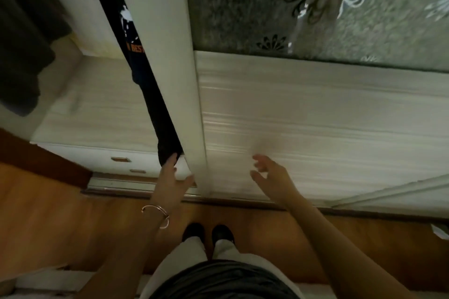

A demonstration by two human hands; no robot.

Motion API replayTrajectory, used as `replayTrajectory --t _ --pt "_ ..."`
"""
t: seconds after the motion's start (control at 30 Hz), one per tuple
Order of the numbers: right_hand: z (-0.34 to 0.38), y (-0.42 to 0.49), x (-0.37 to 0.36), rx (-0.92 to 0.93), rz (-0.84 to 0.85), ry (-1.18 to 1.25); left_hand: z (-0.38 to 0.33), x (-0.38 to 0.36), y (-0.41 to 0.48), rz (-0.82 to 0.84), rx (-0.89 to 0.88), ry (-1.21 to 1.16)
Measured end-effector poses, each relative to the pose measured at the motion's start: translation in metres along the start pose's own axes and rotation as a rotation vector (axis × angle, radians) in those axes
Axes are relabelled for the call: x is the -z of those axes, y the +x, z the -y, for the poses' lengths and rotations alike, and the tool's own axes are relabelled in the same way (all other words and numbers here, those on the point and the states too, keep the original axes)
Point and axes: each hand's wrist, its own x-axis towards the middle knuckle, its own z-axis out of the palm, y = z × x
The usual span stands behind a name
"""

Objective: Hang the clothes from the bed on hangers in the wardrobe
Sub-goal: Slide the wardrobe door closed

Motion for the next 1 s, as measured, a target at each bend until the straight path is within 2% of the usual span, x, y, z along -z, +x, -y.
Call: replayTrajectory --t 0.1,0.23,0.4,0.63,0.87,1.0 --pt "0.053 0.004 0.009 0.342 -0.057 0.033 -0.045 0.008 0.009 -0.108 -0.204 -0.099" --pt "0.111 0.001 0.010 0.532 -0.065 0.029 -0.093 0.008 0.010 -0.227 -0.358 -0.138" --pt "0.133 0.003 0.009 0.539 -0.078 0.063 -0.101 0.007 0.007 -0.289 -0.304 -0.119" --pt "0.141 0.009 0.006 0.568 0.001 0.102 -0.095 0.023 0.011 -0.326 -0.308 -0.038" --pt "0.179 0.018 -0.027 0.667 0.129 0.071 -0.076 0.071 0.020 -0.403 -0.292 -0.033" --pt "0.213 0.025 -0.049 0.719 0.210 -0.028 -0.062 0.109 0.027 -0.459 -0.280 -0.047"
